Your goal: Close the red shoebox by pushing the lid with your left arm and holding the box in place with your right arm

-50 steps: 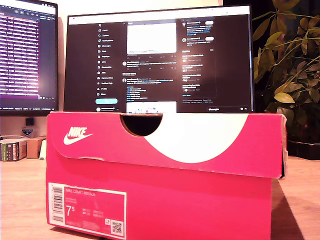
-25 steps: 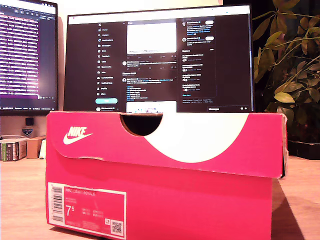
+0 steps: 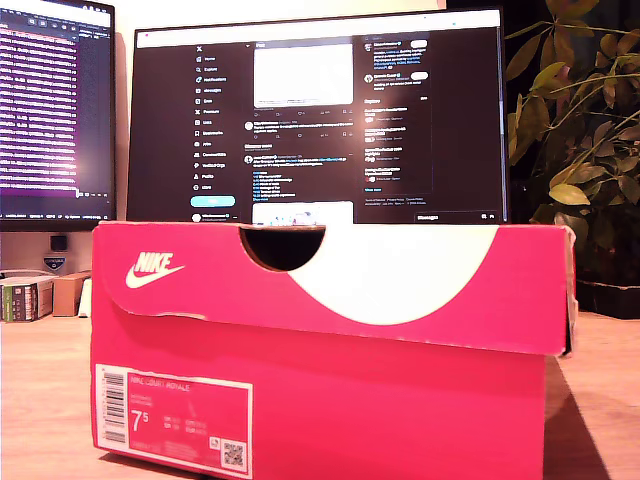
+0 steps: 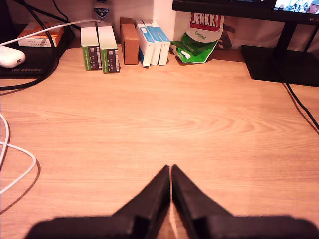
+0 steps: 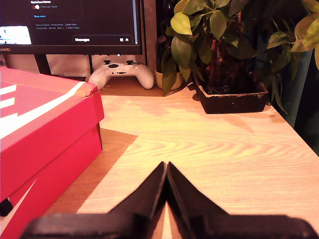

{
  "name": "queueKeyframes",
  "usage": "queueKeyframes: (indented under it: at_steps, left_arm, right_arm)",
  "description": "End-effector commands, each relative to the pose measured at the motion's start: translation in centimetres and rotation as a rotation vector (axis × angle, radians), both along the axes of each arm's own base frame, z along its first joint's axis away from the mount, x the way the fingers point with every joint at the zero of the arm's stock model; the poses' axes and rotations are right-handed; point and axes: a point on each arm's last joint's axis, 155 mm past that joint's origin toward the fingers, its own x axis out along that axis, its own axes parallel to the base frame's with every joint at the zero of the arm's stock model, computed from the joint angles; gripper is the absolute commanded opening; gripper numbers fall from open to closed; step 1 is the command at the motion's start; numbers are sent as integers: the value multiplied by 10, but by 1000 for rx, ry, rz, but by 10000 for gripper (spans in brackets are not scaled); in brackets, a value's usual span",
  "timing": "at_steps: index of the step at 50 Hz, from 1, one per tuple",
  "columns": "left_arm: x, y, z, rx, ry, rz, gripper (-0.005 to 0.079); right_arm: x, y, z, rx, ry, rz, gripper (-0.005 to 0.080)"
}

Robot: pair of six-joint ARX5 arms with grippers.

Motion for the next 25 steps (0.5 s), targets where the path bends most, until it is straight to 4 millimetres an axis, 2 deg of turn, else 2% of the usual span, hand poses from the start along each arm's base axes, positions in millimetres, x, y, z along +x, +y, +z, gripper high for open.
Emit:
queueKeyframes:
  at_steps: [1, 11, 25]
  left_arm:
    - [-2, 0, -14, -1, 35, 0, -19]
    - [-2, 0, -14, -1, 35, 0, -19]
    - [-2, 0, -14, -1, 35, 0, -19]
  right_arm:
    - [1, 0, -6, -1, 5, -1, -12]
    - [1, -3, -6, -1, 4, -11, -12]
    - [0, -20, -6, -1, 3, -81, -12]
